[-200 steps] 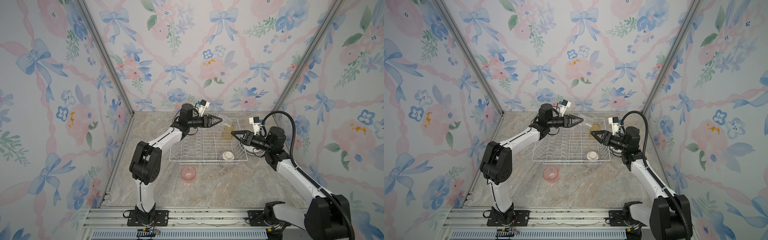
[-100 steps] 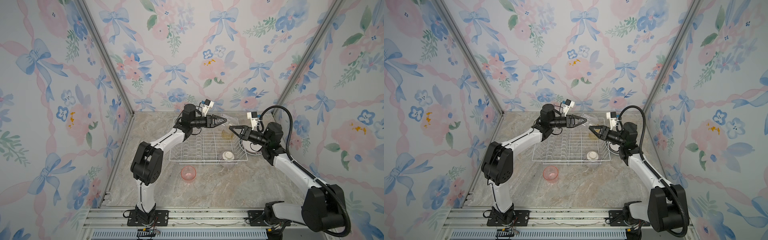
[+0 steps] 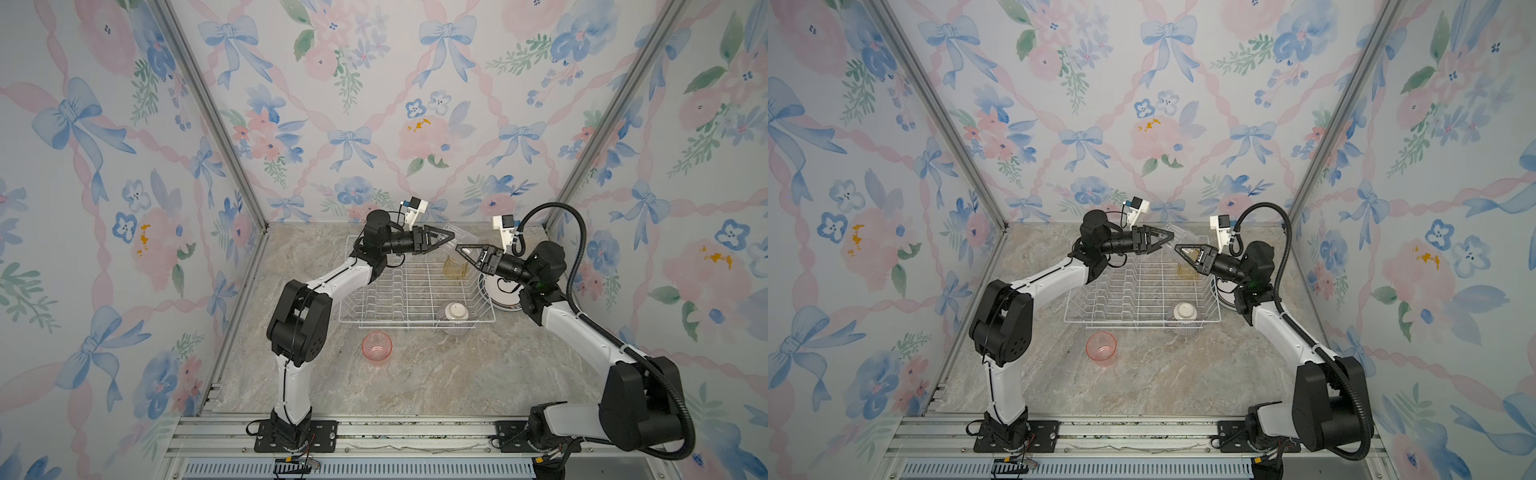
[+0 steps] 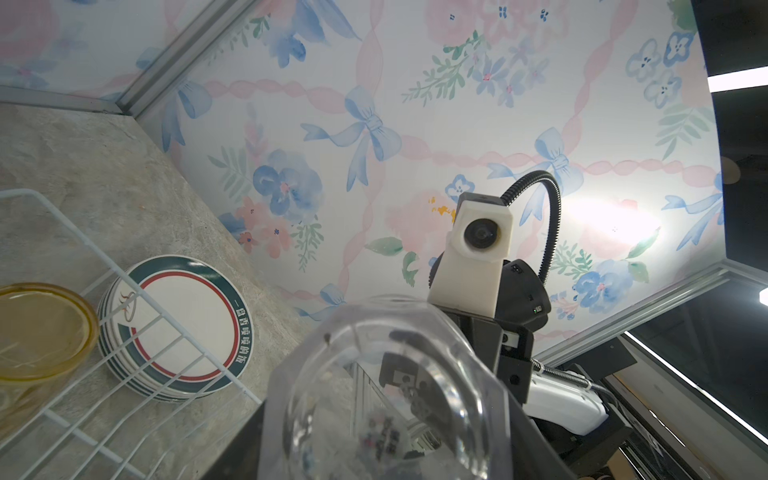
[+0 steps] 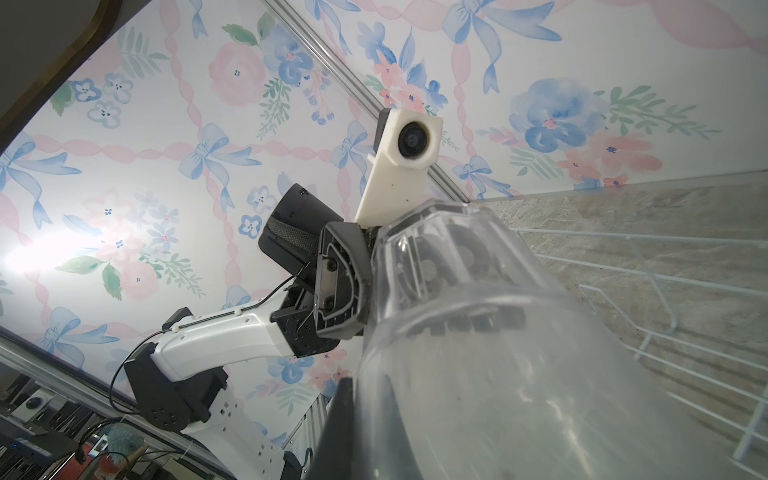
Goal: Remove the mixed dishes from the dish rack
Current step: 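Lift the clear glass with the left gripper while the right gripper reaches toward it, then close the right gripper on the clear glass and open the left gripper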
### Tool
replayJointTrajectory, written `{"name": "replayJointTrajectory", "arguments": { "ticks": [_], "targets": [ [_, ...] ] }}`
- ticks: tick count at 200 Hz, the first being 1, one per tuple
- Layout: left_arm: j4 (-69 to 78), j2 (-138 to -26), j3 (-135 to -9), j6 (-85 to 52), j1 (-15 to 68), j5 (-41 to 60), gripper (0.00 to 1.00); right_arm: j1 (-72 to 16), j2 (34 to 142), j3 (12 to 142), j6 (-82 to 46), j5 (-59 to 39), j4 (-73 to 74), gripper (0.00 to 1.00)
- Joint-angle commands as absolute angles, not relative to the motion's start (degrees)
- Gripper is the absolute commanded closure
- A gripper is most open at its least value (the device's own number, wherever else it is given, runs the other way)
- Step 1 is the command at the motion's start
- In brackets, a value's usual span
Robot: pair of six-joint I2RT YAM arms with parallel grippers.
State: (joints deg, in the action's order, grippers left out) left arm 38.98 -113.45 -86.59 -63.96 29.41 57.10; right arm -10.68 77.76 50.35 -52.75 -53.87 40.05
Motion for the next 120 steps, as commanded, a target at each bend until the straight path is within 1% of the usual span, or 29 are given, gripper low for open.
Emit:
{"name": "replayJointTrajectory", "arguments": {
  "ticks": [1,20,26,31,34,80,83,100,120],
  "targets": [
    [42.72,-114.52,-85.99,-61.0,30.85,56.28,0.42,-11.34,76.95,52.57,-52.09,-49.82,37.49,1.0],
    [42.71,-113.79,-85.22,-60.44,30.69,55.66,0.28,-11.34,74.76,54.12,-46.2,-48.25,28.47,1.0],
    [42.74,-113.5,-84.96,-60.0,30.7,55.44,0.19,-11.34,74.05,54.83,-44.16,-47.84,25.44,1.0],
    [42.74,-113.13,-84.75,-59.59,30.66,55.17,0.04,-11.34,73.5,55.28,-42.79,-47.5,23.3,1.0],
    [42.72,-112.86,-84.51,-59.29,30.58,54.81,0.02,-11.34,73.25,55.52,-42.13,-47.31,22.26,1.0],
    [41.54,-108.47,-80.28,-54.26,29.72,49.7,0.02,-11.34,70.29,57.41,-36.78,-45.97,12.98,1.0],
    [40.74,-108.16,-79.97,-53.63,29.58,49.2,0.02,-11.32,69.99,57.78,-36.28,-44.07,11.31,1.0],
    [33.37,-106.05,-78.72,-48.1,29.29,45.85,0.02,-11.47,68.22,60.48,-28.65,-40.78,0.82,1.0],
    [18.32,-103.76,-79.4,-38.62,29.31,39.19,0.02,-11.99,66.11,64.73,-19.6,-35.69,-13.88,1.0]
  ]
}}
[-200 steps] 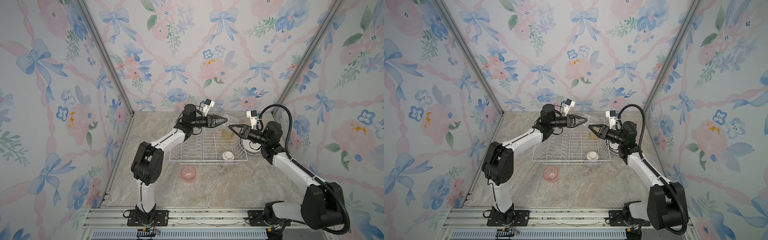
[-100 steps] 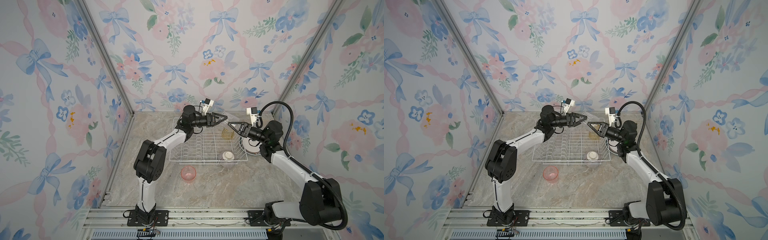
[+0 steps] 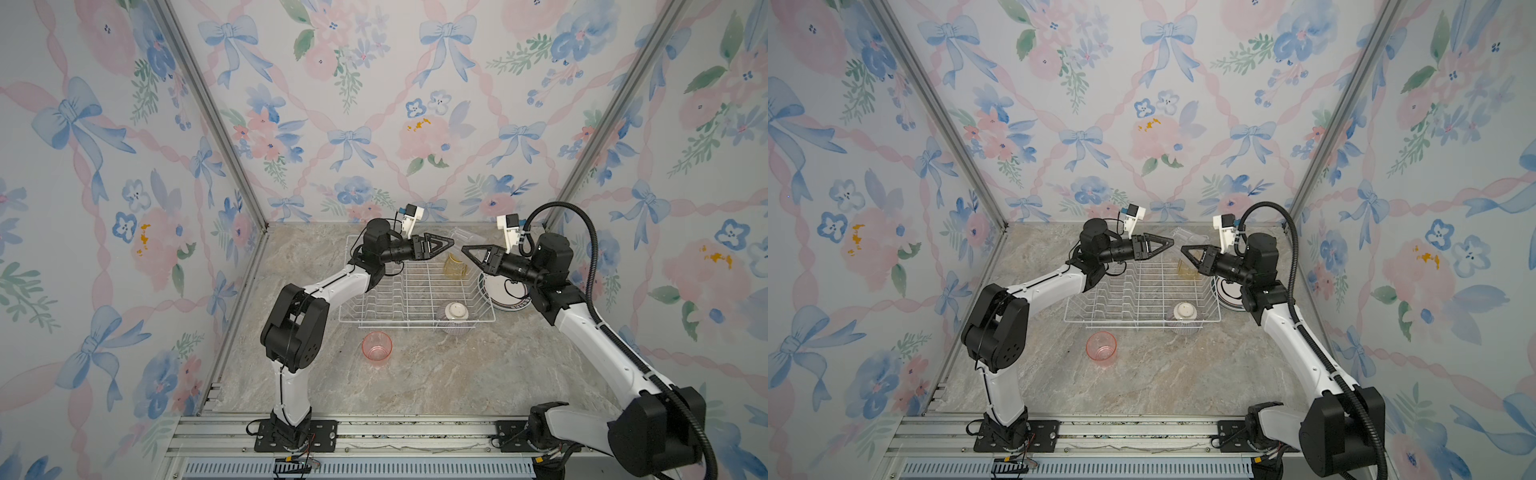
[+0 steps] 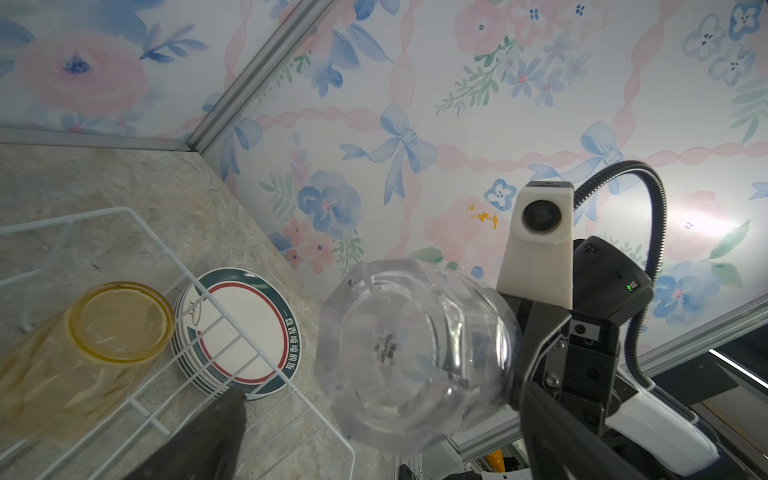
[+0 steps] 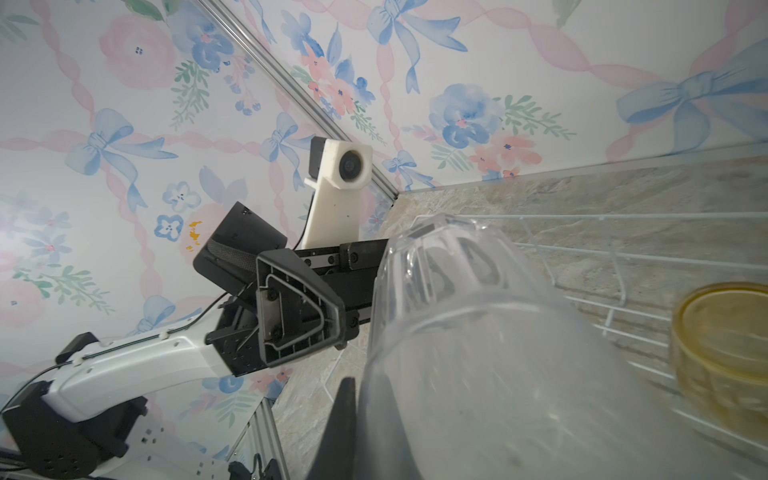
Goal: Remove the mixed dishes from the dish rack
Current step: 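Close the right gripper on the clear glass and open the left gripper, then carry the clear glass with the right gripper down beside the pink cup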
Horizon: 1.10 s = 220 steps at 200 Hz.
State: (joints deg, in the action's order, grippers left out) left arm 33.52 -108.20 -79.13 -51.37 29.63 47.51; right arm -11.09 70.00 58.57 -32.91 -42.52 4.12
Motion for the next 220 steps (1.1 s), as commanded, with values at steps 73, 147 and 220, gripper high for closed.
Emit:
{"name": "replayJointTrajectory", "arguments": {
  "ticks": [73,147,220],
  "targets": [
    [-13.3,-97.39,-80.63,-19.92,28.89,10.3,0.02,-35.85,65.53,78.47,1.3,-2.36,-54.48,1.0],
    [-16.35,-89.94,-76.12,-19.27,22.51,6.77,0.02,-65.88,75.09,81.0,3.03,7.79,-67.43,1.0],
    [-16.7,-86.94,-74.24,-18.54,20.64,7.45,0.02,-70.05,91.32,82.76,8.57,7.13,-67.15,1.0]
  ]
}}
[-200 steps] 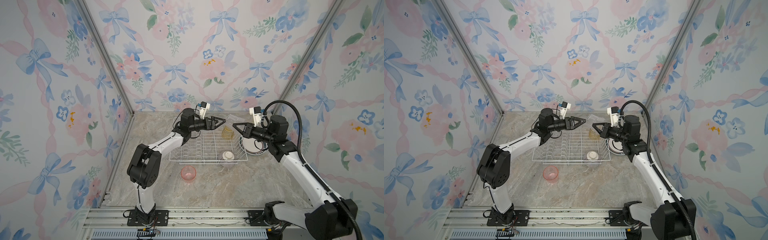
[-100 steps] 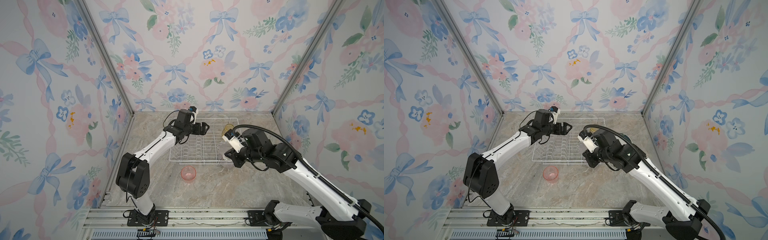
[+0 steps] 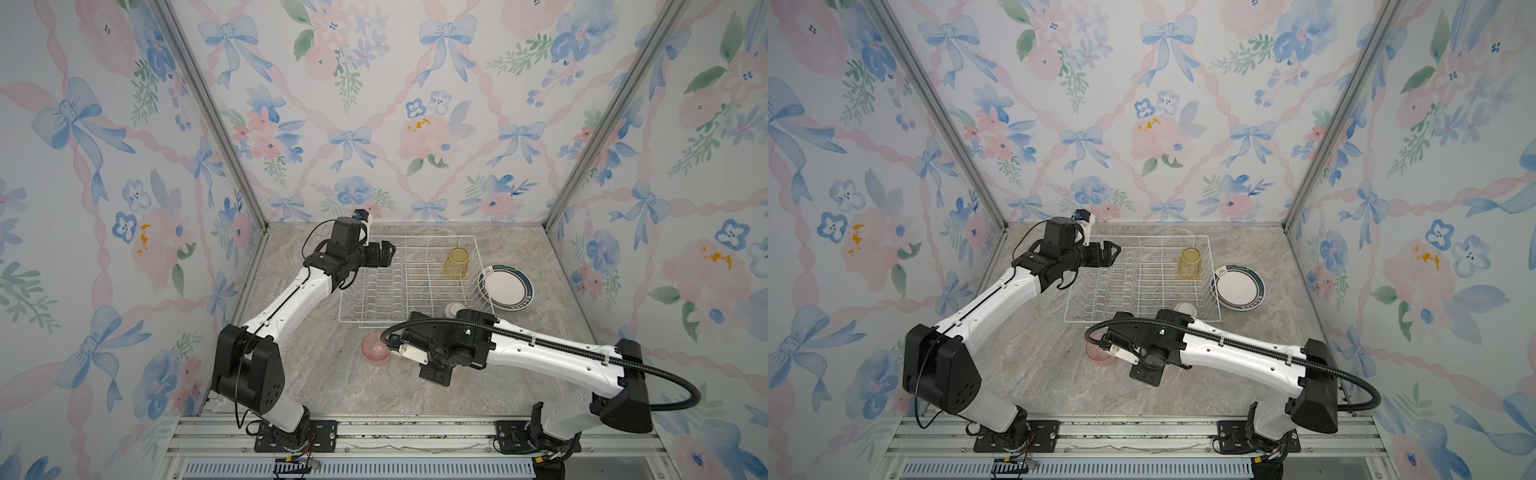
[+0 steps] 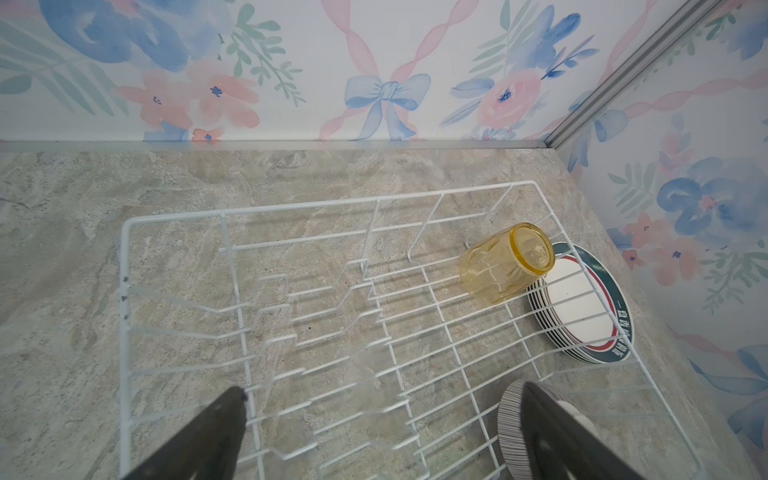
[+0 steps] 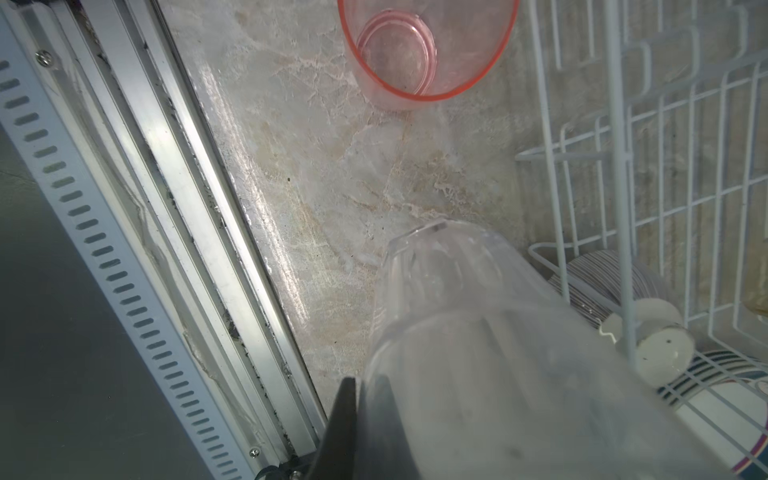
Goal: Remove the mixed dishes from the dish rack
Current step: 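Carry the clear glass with the right gripper down beside the pink cup, then set the clear glass on the table, open the right gripper, raise it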
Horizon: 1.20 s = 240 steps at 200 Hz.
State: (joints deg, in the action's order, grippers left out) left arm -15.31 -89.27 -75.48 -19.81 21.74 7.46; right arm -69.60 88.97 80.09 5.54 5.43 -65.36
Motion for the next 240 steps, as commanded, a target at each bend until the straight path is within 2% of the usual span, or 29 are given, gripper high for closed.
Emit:
{"name": "replayJointTrajectory", "arguments": {
  "ticks": [1,93,240],
  "targets": [
    [-16.7,-86.89,-74.21,-18.5,20.56,7.46,0.02,-70.0,91.49,82.82,8.64,7.12,-67.15,1.0],
    [-16.7,-84.98,-72.07,-18.17,17.44,10.04,0.02,-68.67,104.3,86.49,14.62,4.75,-66.42,1.0],
    [-16.72,-84.79,-71.37,-17.93,16.55,11.34,0.02,-65.39,111.36,89.47,17.41,3.76,-63.18,0.98]
  ]
}}
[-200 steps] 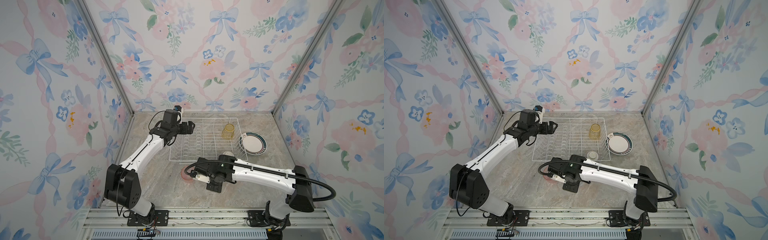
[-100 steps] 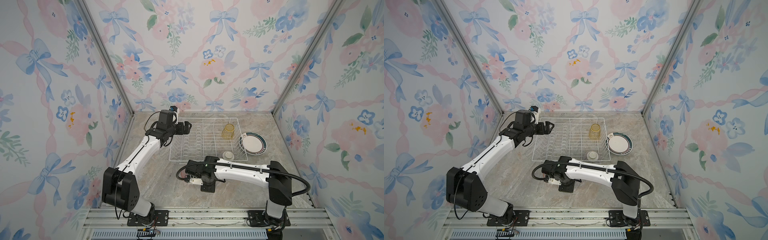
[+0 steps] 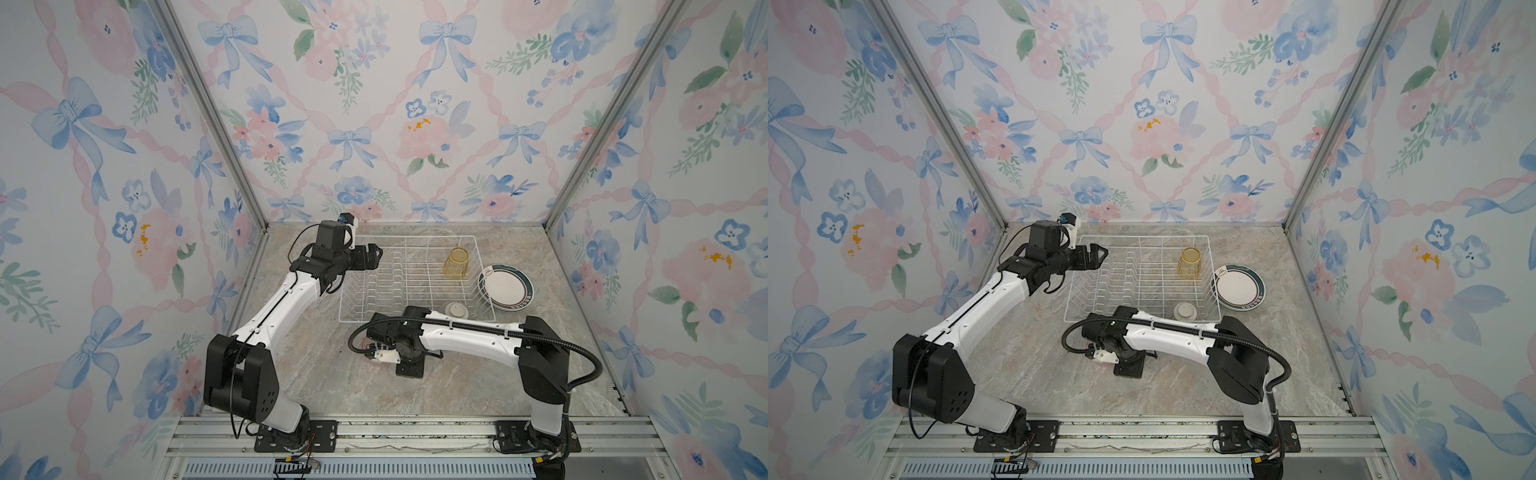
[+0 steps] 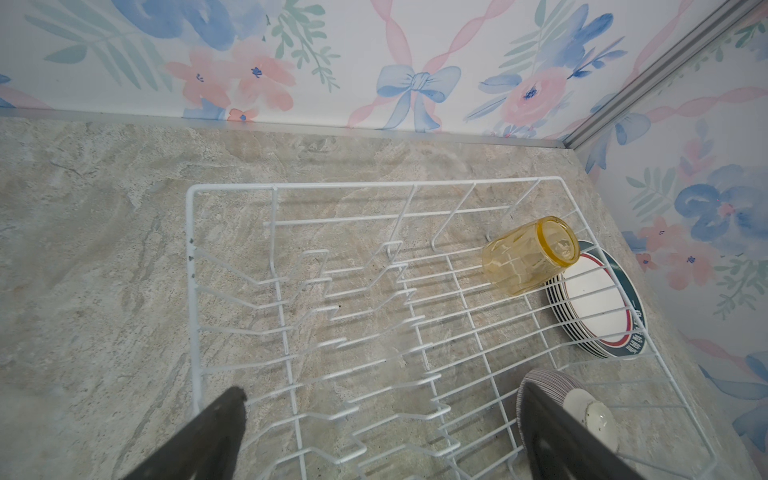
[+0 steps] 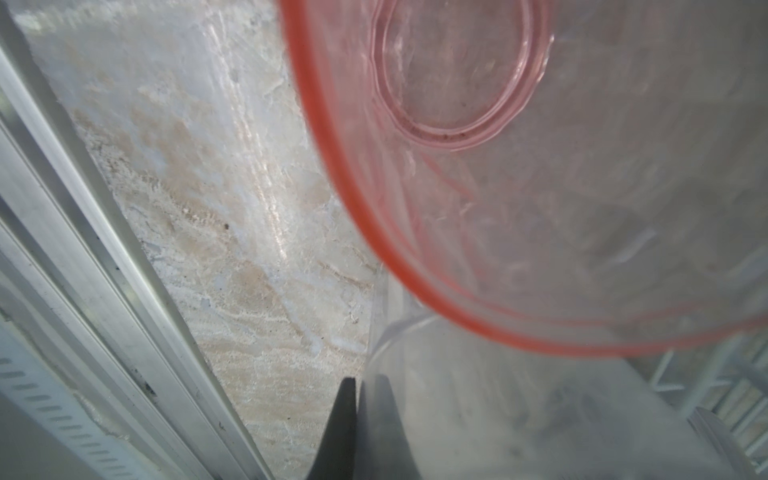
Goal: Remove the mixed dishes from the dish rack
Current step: 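Set the clear glass on the table, open the right gripper, raise it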
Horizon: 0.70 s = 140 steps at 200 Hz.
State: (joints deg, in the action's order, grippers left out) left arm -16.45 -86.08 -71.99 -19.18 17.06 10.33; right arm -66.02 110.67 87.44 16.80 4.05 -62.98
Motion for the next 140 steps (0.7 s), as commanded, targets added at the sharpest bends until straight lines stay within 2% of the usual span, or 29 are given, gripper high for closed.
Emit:
{"name": "replayJointTrajectory", "arguments": {
  "ticks": [1,26,43,66,110,140],
  "targets": [
    [-16.75,-84.8,-71.37,-17.93,16.54,11.34,0.02,-65.39,111.31,89.47,17.45,3.77,-63.19,0.98],
    [-16.75,-84.89,-71.54,-18.02,16.58,11.65,0.02,-65.26,111.18,89.68,17.28,4.2,-62.7,0.89],
    [-16.76,-84.77,-71.54,-18.02,16.61,11.69,0.02,-65.24,110.88,89.78,17.26,4.65,-62.51,0.76],
    [-16.7,-84.55,-71.39,-18.01,16.58,11.71,0.02,-65.09,109.98,89.8,17.17,4.75,-62.34,0.66],
    [-16.68,-84.64,-71.37,-18.15,17.11,12.04,0.02,-64.49,104.15,89.18,16.48,3.27,-61.02,0.62],
    [-16.7,-85.31,-71.78,-18.27,18.04,11.94,0.02,-62.01,94.18,89.16,15.1,-4.61,-59.71,0.6]
  ]
}}
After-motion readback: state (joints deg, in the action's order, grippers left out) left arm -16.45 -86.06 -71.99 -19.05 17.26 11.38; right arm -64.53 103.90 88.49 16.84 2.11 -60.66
